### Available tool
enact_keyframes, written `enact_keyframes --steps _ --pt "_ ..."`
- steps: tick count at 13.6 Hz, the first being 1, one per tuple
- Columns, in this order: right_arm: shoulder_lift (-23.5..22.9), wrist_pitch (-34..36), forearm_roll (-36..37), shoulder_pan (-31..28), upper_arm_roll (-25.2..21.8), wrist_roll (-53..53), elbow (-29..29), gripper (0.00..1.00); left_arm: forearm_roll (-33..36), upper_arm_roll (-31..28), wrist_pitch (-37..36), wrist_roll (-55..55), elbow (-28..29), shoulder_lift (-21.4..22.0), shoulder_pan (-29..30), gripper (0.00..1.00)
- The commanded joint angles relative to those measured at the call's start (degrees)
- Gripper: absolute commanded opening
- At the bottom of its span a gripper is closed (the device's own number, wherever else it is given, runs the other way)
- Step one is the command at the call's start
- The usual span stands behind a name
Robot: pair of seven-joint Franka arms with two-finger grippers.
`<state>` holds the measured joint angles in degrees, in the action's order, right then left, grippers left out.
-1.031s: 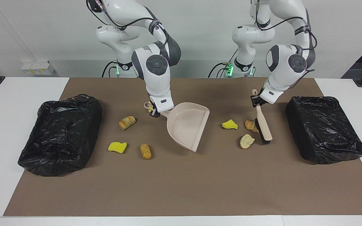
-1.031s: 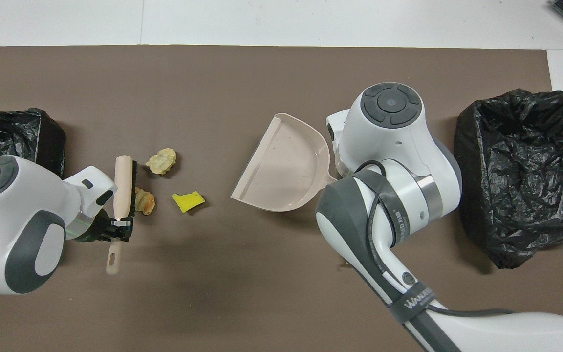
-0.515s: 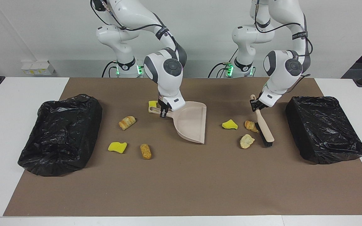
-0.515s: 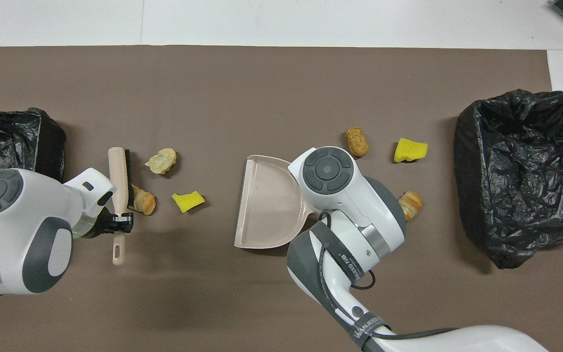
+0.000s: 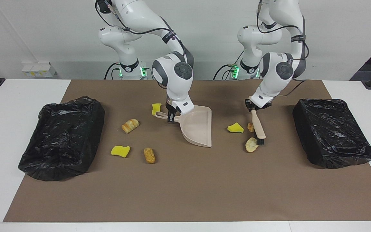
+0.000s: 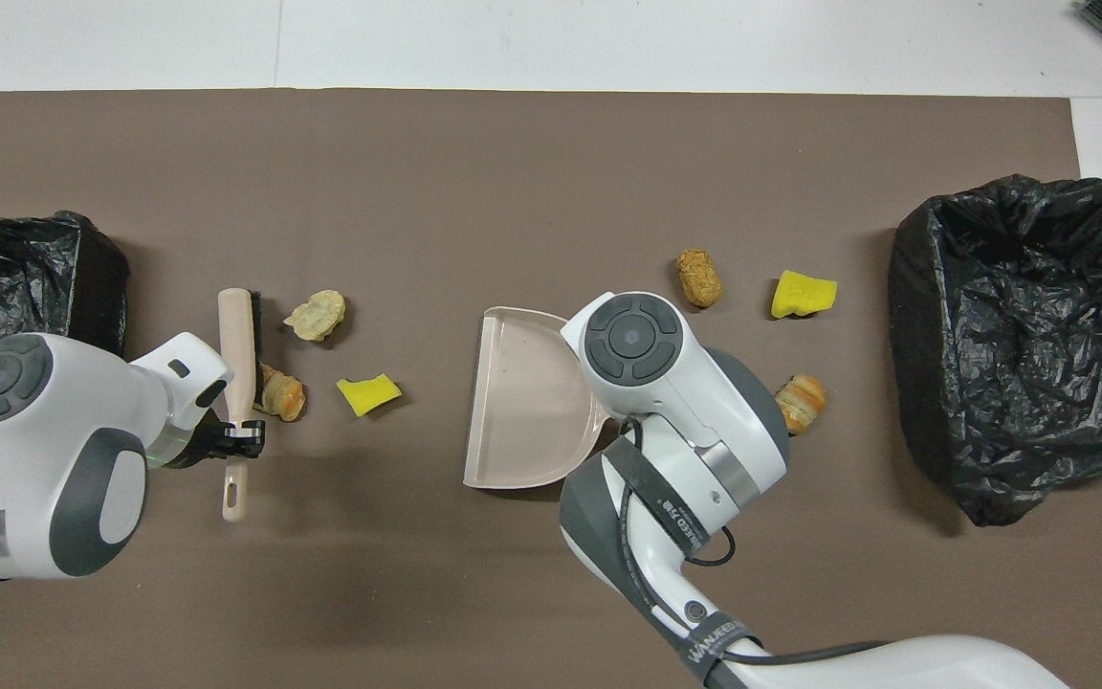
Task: Sweep and dump trash in bin
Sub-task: 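Sweep bread and sponge pieces toward the dustpan with the left gripper's brush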
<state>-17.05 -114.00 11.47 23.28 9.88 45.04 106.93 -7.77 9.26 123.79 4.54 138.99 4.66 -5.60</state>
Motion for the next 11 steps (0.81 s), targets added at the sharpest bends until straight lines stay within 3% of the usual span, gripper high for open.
enact_keyframes --steps 1,3,7,11 --pt "-0.18 -1.05 1.45 0.01 0.05 -1.27 -0.22 0.00 -3.04 -0.64 -3.70 0.12 -0.63 0.71 -2.49 0.00" --pt "-0.18 -0.44 1.45 0.10 0.05 -1.27 -0.58 0.00 -3.04 -0.82 -8.72 0.03 -4.68 0.88 -1.79 0.00" --pt "-0.27 1.24 1.53 0.98 0.05 -1.44 -2.16 0.00 -6.02 -0.73 -11.99 0.99 -11.98 1.23 -1.78 0.00" --pt "-0.62 0.27 1.53 1.15 0.05 -2.23 -1.72 0.00 -4.63 -0.91 -14.02 0.03 -12.25 0.54 4.44 0.00"
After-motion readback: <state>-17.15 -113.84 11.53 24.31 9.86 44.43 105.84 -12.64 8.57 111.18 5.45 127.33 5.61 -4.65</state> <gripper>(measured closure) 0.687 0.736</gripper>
